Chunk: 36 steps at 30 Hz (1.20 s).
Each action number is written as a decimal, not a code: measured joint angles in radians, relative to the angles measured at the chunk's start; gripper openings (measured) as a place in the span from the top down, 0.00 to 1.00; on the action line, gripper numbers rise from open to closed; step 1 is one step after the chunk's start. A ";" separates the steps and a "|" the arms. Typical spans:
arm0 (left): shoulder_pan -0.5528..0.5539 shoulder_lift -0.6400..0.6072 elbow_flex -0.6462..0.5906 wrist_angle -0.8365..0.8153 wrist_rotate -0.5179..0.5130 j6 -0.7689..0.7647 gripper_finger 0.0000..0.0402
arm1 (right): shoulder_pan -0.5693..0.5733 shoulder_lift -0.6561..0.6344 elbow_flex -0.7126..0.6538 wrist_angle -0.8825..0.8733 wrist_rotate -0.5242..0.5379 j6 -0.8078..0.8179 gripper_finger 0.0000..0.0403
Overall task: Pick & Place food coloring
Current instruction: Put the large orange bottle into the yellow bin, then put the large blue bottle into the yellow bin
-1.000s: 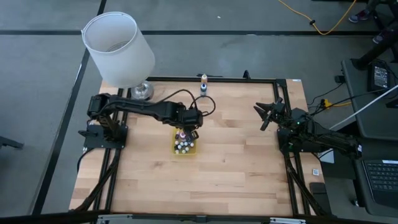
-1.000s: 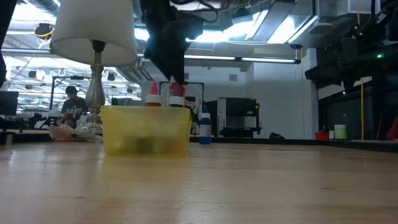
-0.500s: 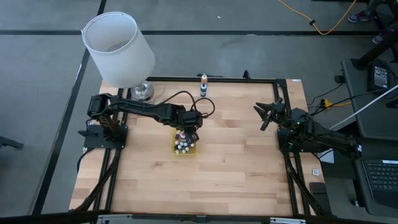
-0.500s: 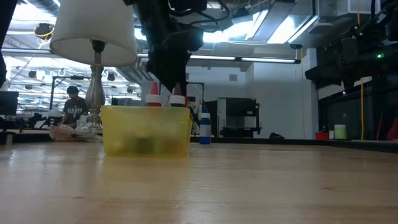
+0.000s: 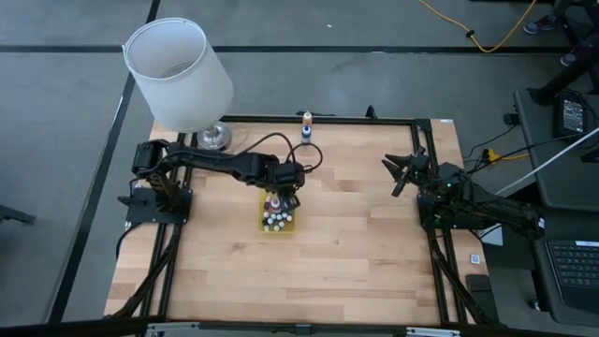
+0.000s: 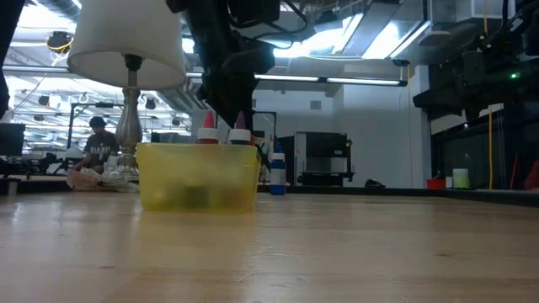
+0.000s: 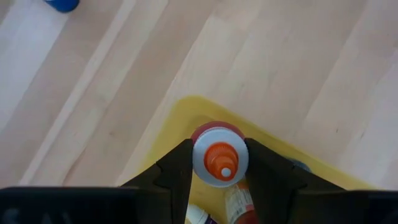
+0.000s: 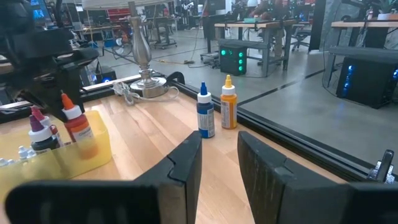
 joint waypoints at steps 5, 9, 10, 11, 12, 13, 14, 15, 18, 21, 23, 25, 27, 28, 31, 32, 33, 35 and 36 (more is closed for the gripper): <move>0.001 0.002 -0.001 0.001 -0.001 0.000 0.68 | 0.000 0.000 0.000 0.000 0.000 0.000 0.74; 0.000 0.027 -0.002 0.006 0.010 0.000 0.68 | 0.000 0.000 0.000 0.000 0.000 0.000 0.74; 0.001 0.031 -0.002 0.012 0.011 0.000 0.68 | 0.000 0.000 0.000 0.000 0.000 0.000 0.74; 0.001 0.035 -0.002 0.014 0.014 0.000 0.68 | 0.000 0.000 0.000 0.000 0.000 0.000 0.74; 0.001 0.039 -0.002 0.012 0.014 0.000 0.68 | 0.000 0.000 0.000 0.000 0.000 0.000 0.74; 0.001 0.040 -0.002 0.012 0.014 0.000 0.68 | 0.000 0.000 0.000 0.000 0.000 0.000 0.74; 0.001 0.041 -0.002 0.012 0.013 0.000 0.68 | 0.000 0.000 0.000 0.000 0.000 0.000 0.74; 0.000 0.041 -0.002 0.013 0.013 0.000 0.68 | 0.000 0.000 0.000 0.000 0.000 0.000 0.74; 0.000 0.041 -0.002 0.020 0.014 0.002 0.68 | 0.000 0.000 0.000 0.000 0.000 0.000 0.74; 0.001 0.041 -0.002 0.019 0.020 0.001 0.67 | 0.000 0.000 0.000 0.000 0.000 0.000 0.74; 0.001 0.041 -0.002 0.019 0.024 0.000 0.65 | 0.000 0.000 0.000 0.000 0.000 0.000 0.74; 0.005 0.041 -0.002 0.019 0.026 0.000 0.63 | 0.000 0.000 0.000 0.000 0.000 0.000 0.74; 0.007 0.041 -0.002 0.019 0.032 0.000 0.61 | 0.000 0.000 0.000 0.000 0.000 0.000 0.74; 0.008 0.041 -0.002 0.019 0.031 0.000 0.60 | 0.000 0.000 0.000 0.000 0.000 0.000 0.74; 0.012 0.041 0.010 -0.002 0.032 0.012 0.56 | 0.000 0.000 0.000 0.000 0.000 0.000 0.74; 0.013 0.041 0.021 -0.017 0.036 0.015 0.55 | 0.000 0.000 0.000 0.000 0.000 0.000 0.74; 0.015 0.041 0.033 -0.031 0.036 0.016 0.54 | 0.000 0.000 0.000 0.000 0.000 0.000 0.74; 0.020 0.041 0.052 -0.053 0.040 0.016 0.51 | 0.000 0.000 0.000 0.000 0.000 0.000 0.74; 0.020 0.041 0.062 -0.065 0.040 0.016 0.50 | 0.000 0.000 0.000 0.000 0.000 0.000 0.74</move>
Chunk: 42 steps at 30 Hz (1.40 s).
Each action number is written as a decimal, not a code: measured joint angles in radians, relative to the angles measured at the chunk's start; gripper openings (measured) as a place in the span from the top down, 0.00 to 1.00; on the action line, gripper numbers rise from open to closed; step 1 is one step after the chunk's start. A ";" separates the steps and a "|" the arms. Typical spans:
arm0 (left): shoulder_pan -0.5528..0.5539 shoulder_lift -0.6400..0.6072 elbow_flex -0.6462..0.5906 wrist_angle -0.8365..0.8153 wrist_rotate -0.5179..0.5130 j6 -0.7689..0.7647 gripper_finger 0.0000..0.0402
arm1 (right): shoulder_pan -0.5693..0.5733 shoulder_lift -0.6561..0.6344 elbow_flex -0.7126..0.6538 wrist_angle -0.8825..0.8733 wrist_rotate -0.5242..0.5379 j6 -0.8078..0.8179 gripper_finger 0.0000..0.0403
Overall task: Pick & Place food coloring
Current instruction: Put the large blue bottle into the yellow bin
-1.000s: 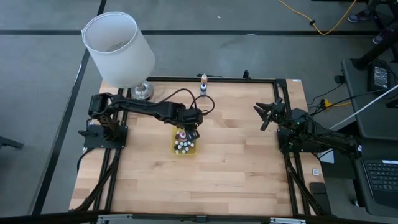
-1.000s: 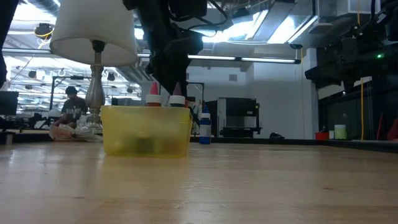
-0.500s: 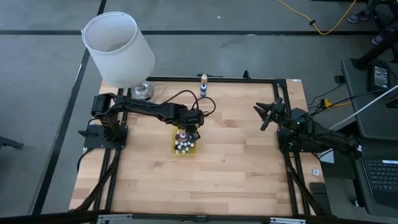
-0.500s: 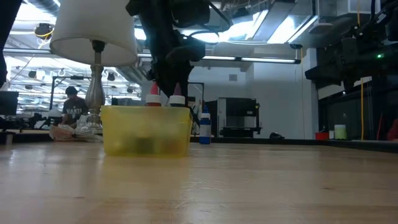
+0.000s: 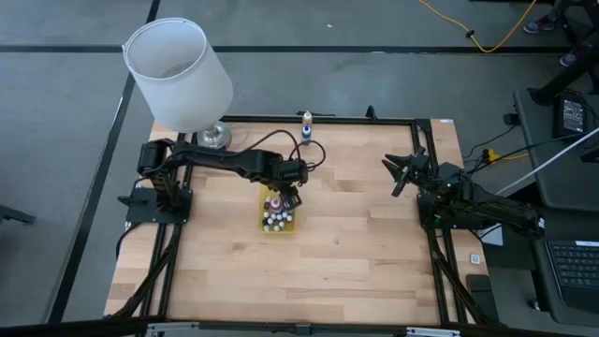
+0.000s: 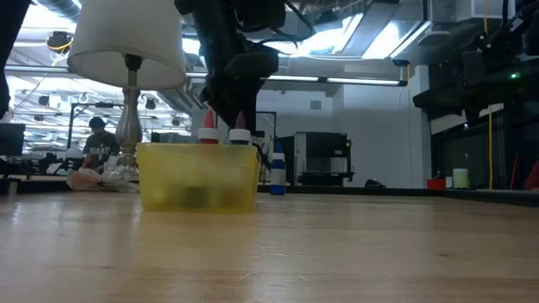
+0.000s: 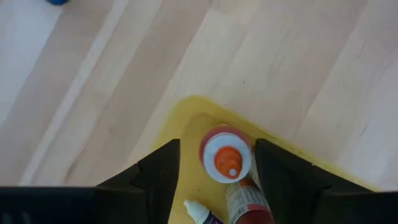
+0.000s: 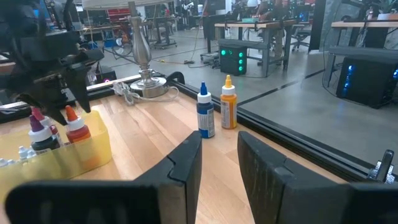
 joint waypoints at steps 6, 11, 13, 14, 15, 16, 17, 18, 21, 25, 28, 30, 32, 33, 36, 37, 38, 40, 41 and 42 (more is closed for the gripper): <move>-0.001 -0.008 0.068 -0.036 -0.051 0.002 0.46 | 0.000 0.000 0.000 0.000 0.000 0.000 0.74; 0.023 -0.062 0.075 0.008 -0.094 0.008 0.46 | 0.000 0.000 0.000 0.000 0.000 0.000 0.74; 0.054 -0.077 0.074 0.023 -0.090 -0.001 0.46 | 0.000 0.000 0.000 0.000 0.000 0.000 0.74; 0.072 -0.084 0.074 0.034 -0.091 -0.010 0.46 | 0.000 0.000 0.000 0.000 0.000 0.000 0.74; 0.091 -0.089 0.074 0.051 -0.093 -0.016 0.46 | 0.000 0.000 0.000 0.000 0.000 0.000 0.74; 0.110 -0.093 0.074 0.066 -0.093 -0.016 0.45 | 0.000 0.000 0.000 0.000 0.000 0.000 0.74; 0.128 -0.094 0.074 0.075 -0.091 -0.016 0.45 | 0.000 0.000 0.000 0.000 0.000 0.000 0.74; 0.146 -0.093 0.074 0.082 -0.084 -0.016 0.45 | 0.000 0.000 0.000 0.000 0.000 0.000 0.74; 0.193 -0.087 0.074 0.107 -0.070 -0.030 0.46 | 0.000 0.000 0.000 0.000 0.000 0.000 0.74; 0.251 -0.071 0.077 0.152 -0.071 -0.045 0.46 | 0.000 0.000 0.000 0.000 0.000 0.000 0.74; 0.288 -0.028 0.132 0.152 -0.081 -0.034 0.46 | 0.000 0.000 0.000 0.000 0.000 0.000 0.74; 0.305 0.019 0.187 0.133 -0.080 -0.027 0.46 | 0.000 0.000 0.000 0.000 0.000 0.000 0.74; 0.318 0.069 0.246 0.111 -0.081 -0.026 0.46 | 0.000 0.000 0.000 0.000 0.000 0.000 0.74; 0.323 0.092 0.274 0.091 -0.080 -0.026 0.46 | 0.000 0.000 0.000 0.000 0.000 0.000 0.74; 0.335 0.162 0.345 0.071 -0.083 -0.033 0.46 | 0.000 0.000 0.000 0.000 0.000 0.000 0.74; 0.339 0.183 0.366 0.055 -0.085 -0.037 0.46 | 0.000 0.000 0.000 0.000 0.000 0.000 0.74; 0.343 0.203 0.386 0.049 -0.090 -0.044 0.46 | 0.000 0.000 0.000 0.000 0.000 0.000 0.74; 0.354 0.238 0.418 0.042 -0.095 -0.058 0.46 | 0.000 0.000 0.000 0.000 0.000 0.000 0.74; 0.359 0.255 0.431 0.034 -0.097 -0.064 0.46 | 0.000 0.000 0.000 0.000 0.000 0.000 0.74; 0.363 0.271 0.442 0.037 -0.098 -0.070 0.46 | 0.000 0.000 0.000 0.000 0.000 0.000 0.74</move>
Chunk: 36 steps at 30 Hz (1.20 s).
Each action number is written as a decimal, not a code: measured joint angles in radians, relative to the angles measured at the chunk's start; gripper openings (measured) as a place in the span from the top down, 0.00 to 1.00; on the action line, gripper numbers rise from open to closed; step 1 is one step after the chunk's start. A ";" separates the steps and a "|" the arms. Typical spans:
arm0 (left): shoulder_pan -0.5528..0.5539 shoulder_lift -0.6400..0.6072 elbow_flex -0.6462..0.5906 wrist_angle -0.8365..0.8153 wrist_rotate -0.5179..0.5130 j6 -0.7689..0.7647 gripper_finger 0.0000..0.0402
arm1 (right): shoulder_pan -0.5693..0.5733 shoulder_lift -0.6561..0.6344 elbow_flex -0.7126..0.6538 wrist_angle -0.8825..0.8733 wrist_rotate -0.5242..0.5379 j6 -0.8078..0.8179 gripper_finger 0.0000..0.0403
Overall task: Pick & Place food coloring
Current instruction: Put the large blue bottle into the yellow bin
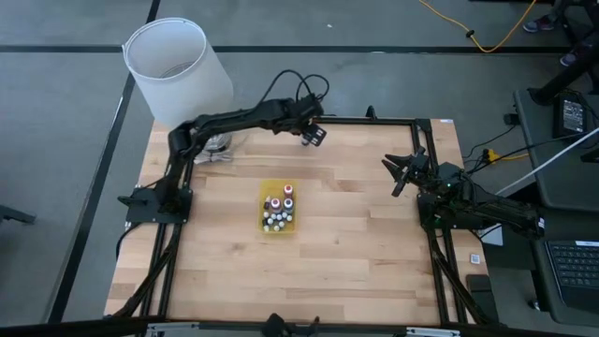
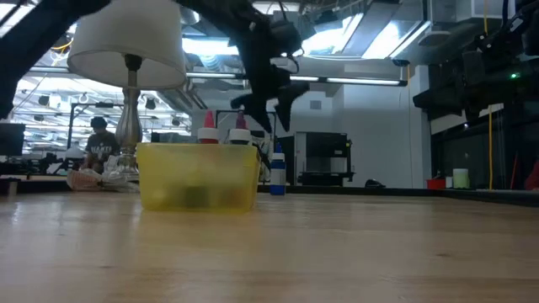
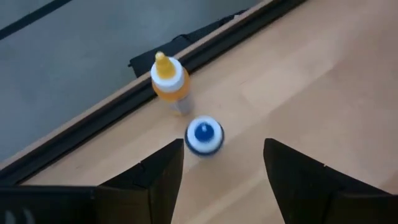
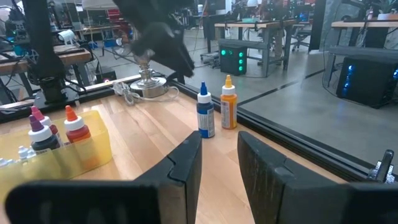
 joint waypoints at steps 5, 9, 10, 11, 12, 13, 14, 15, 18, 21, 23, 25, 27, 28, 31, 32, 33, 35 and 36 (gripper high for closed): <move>0.017 0.058 0.012 -0.001 -0.003 -0.022 0.46 | 0.000 0.000 0.000 0.000 0.000 0.000 0.74; 0.025 0.092 0.012 0.005 -0.005 -0.033 0.46 | 0.000 0.000 0.000 0.000 0.000 0.000 0.74; 0.025 0.098 0.012 0.009 -0.008 -0.030 0.47 | 0.000 0.000 0.000 0.000 0.000 0.000 0.74; 0.028 0.103 0.012 0.013 -0.009 -0.027 0.47 | 0.000 0.000 0.000 0.000 0.000 0.000 0.74; 0.029 0.108 0.012 0.014 -0.009 -0.027 0.46 | 0.000 0.000 0.000 0.000 0.000 0.000 0.74; 0.030 0.112 0.012 0.017 -0.009 -0.026 0.47 | 0.000 0.000 0.000 0.000 0.000 0.000 0.74; 0.030 0.118 0.012 0.025 -0.011 -0.025 0.46 | 0.000 0.000 0.000 0.000 0.000 0.000 0.74; 0.030 0.125 0.012 0.034 -0.016 -0.021 0.46 | 0.000 0.000 0.000 0.000 0.000 0.000 0.74; 0.034 0.137 0.012 0.055 -0.015 0.006 0.46 | 0.000 0.000 0.000 0.000 0.000 0.000 0.74; 0.035 0.138 0.012 0.072 -0.015 0.017 0.46 | 0.000 0.000 0.000 0.000 0.000 0.000 0.74; 0.036 0.138 0.012 0.072 -0.015 0.018 0.46 | 0.000 0.000 0.000 0.000 0.000 0.000 0.74; 0.039 0.138 0.012 0.074 -0.016 0.020 0.46 | 0.000 0.000 0.000 0.000 0.000 0.000 0.74; 0.041 0.138 0.012 0.075 -0.012 0.020 0.46 | 0.000 0.000 0.000 0.000 0.000 0.000 0.74; 0.043 0.138 0.012 0.075 -0.006 0.024 0.46 | 0.000 0.000 0.000 0.000 0.000 0.000 0.74; 0.044 0.138 0.012 0.075 0.015 0.044 0.47 | 0.000 0.000 0.000 0.000 0.000 0.000 0.74; 0.044 0.138 0.012 0.073 0.023 0.044 0.47 | 0.000 0.000 0.000 0.000 0.000 0.000 0.74; 0.044 0.138 0.012 0.072 0.027 0.044 0.48 | 0.000 0.000 0.000 0.000 0.000 0.000 0.74; 0.043 0.138 0.012 0.072 0.028 0.045 0.49 | 0.000 0.000 0.000 0.000 0.000 0.000 0.74; 0.042 0.138 0.012 0.072 0.028 0.046 0.51 | 0.000 0.000 0.000 0.000 0.000 0.000 0.74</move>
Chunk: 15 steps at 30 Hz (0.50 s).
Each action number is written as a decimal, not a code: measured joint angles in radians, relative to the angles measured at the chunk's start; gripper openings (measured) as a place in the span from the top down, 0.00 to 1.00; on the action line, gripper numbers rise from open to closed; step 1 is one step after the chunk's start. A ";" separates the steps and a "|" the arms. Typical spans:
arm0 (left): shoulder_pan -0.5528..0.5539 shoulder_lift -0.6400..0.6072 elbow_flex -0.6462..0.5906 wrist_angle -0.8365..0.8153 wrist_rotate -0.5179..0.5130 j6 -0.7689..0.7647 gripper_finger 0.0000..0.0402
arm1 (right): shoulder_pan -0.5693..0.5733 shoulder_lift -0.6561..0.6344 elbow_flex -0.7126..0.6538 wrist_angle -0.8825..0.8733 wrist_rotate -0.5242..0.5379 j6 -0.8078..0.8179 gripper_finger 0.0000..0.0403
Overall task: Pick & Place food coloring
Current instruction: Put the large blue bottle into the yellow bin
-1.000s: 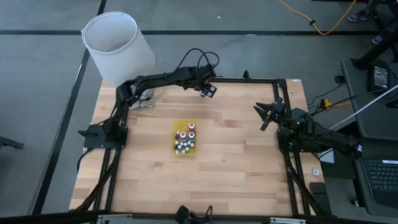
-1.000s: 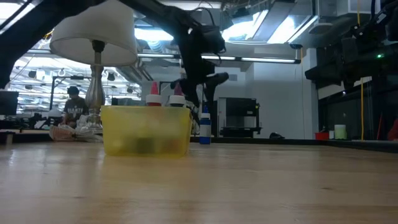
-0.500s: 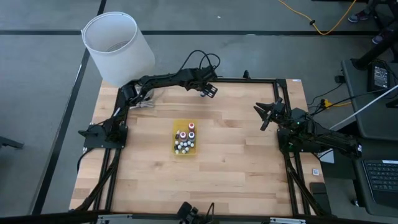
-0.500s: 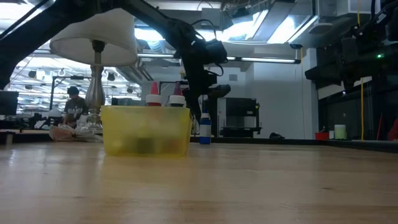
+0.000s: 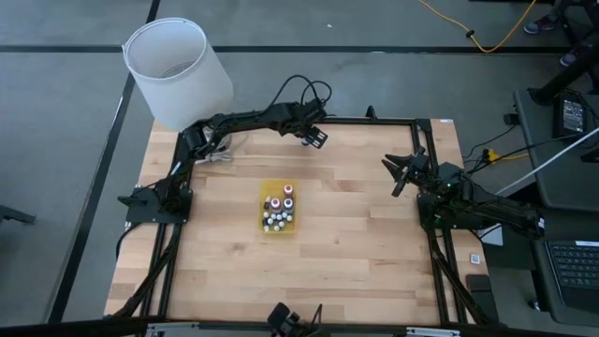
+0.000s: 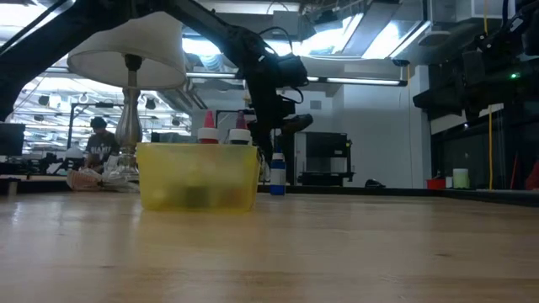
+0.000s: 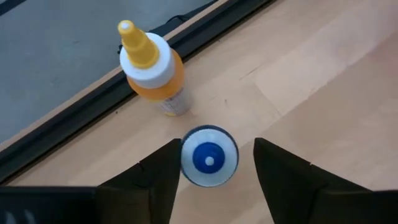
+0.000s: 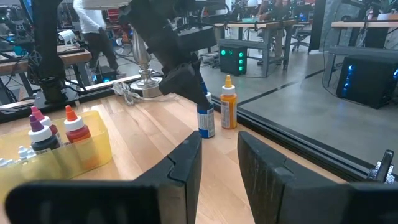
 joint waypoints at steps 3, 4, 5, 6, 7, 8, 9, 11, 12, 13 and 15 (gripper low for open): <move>0.000 0.000 0.000 0.000 0.001 0.000 0.56 | 0.000 0.000 0.000 0.000 0.000 0.000 0.74; 0.000 0.000 0.000 0.000 0.001 0.000 0.58 | 0.000 0.000 0.000 0.000 0.000 0.000 0.74; 0.000 0.000 0.000 -0.001 0.001 0.000 0.60 | 0.000 0.000 0.000 0.000 0.000 0.000 0.74; 0.000 0.000 0.000 -0.001 0.000 0.000 0.62 | 0.000 0.000 0.000 0.000 0.000 0.000 0.74; -0.001 0.000 0.000 -0.002 -0.002 0.000 0.64 | 0.000 0.000 0.000 0.000 0.000 0.000 0.74; -0.003 0.000 0.000 -0.004 -0.005 -0.001 0.67 | 0.000 0.000 0.000 0.000 0.000 0.000 0.74; -0.006 0.000 0.000 -0.006 -0.011 -0.002 0.69 | 0.000 0.000 0.000 0.000 0.000 0.000 0.74; -0.014 -0.002 0.000 -0.015 -0.021 -0.003 0.72 | 0.000 0.000 0.000 0.000 0.000 0.000 0.74; -0.018 -0.007 0.000 -0.027 -0.021 -0.002 0.72 | 0.000 0.000 0.000 0.000 0.000 0.000 0.74; -0.023 -0.012 0.000 -0.039 -0.022 -0.002 0.72 | 0.000 0.000 0.000 0.000 0.000 0.000 0.74; -0.033 -0.029 0.000 -0.048 -0.023 -0.002 0.72 | 0.000 0.000 0.000 0.000 0.000 0.000 0.74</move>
